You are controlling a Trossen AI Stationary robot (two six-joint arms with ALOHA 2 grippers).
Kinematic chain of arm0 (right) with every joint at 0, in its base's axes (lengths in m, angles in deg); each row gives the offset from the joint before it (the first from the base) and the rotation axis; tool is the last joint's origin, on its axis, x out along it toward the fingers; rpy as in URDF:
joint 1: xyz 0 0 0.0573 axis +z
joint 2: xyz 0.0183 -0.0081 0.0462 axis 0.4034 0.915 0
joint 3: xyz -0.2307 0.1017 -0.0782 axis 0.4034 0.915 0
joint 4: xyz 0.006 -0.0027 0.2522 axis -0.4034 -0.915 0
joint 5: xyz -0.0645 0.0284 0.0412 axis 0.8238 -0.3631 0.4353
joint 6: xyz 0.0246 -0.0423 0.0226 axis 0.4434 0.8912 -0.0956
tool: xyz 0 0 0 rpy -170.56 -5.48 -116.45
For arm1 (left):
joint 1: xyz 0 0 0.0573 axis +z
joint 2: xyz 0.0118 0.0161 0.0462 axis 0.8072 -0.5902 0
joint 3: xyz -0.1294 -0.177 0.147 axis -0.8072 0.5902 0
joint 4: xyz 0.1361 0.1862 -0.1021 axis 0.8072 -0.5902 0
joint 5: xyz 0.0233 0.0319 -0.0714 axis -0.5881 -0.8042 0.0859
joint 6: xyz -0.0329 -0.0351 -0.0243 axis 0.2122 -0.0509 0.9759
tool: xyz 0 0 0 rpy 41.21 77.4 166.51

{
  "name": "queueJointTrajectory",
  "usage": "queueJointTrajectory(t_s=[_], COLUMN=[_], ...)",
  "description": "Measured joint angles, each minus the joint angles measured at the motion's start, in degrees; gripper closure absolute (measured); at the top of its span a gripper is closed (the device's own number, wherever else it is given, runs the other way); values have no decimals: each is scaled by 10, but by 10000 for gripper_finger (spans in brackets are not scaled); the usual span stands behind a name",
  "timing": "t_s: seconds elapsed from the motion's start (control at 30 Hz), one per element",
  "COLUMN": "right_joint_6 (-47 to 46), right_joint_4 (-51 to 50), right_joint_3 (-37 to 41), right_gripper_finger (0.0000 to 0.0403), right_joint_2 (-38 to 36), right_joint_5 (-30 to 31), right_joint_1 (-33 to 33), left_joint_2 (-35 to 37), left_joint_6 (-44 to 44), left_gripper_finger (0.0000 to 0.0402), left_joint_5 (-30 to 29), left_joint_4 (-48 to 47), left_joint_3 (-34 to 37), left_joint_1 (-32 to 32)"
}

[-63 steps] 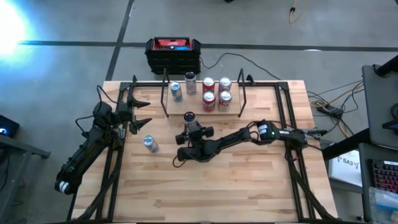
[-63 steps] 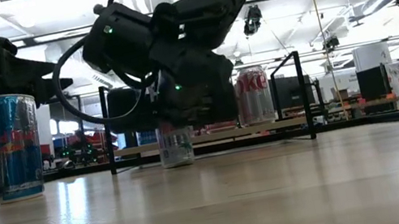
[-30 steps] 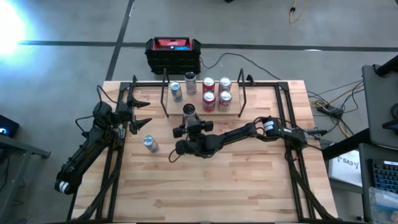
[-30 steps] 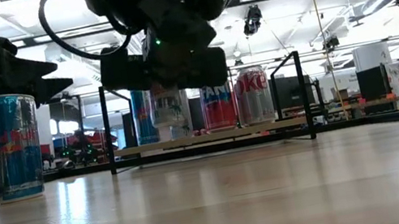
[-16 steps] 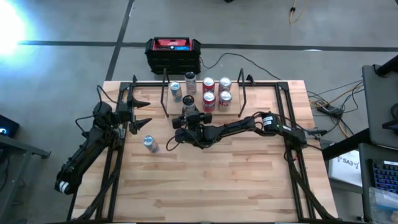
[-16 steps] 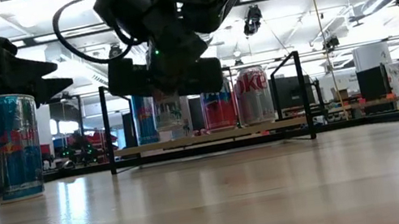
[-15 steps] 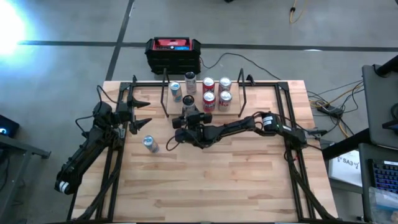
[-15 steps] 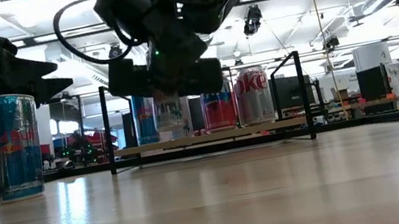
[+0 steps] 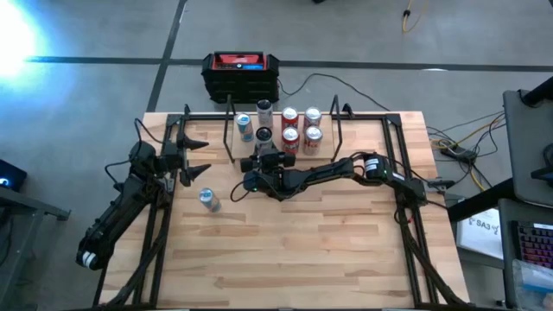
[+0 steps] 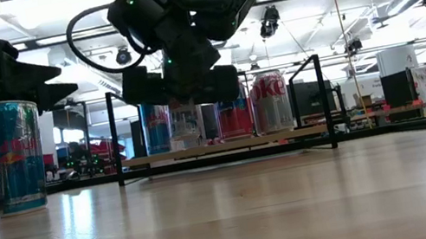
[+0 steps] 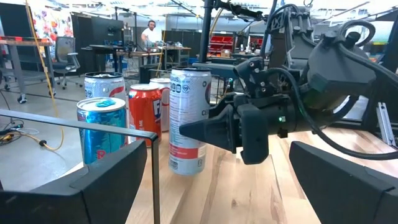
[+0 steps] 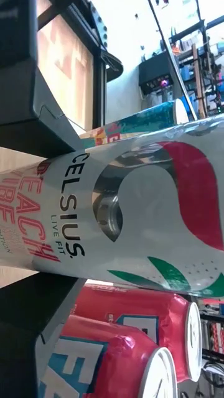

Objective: Place canned beverage on shelf
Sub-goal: Put the white and pink soda can on the shelf aligned with the other white and pink soda can

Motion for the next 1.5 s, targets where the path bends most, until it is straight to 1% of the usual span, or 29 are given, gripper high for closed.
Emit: queueJointTrajectory(t_s=[0.2,0.43,0.63,0.77,1.1,1.5], right_joint_6=[-37,-36,-36,-33,8,15], right_joint_4=[10,19,28,28,42,43], right_joint_3=[0,0,0,0,0,0], right_gripper_finger=[149,149,149,149,149,107], right_joint_2=[16,26,27,27,27,27], right_joint_5=[1,21,21,21,16,15], right_joint_1=[-5,-9,-16,-21,-29,-35], left_joint_2=[0,0,0,0,-1,-1], left_joint_6=[0,0,0,0,0,0], left_gripper_finger=[22,22,22,22,22,22], left_joint_5=[0,0,0,0,0,0], left_joint_4=[0,0,0,0,0,0], left_joint_3=[0,0,0,0,0,0], left_joint_1=[0,0,0,0,0,0])
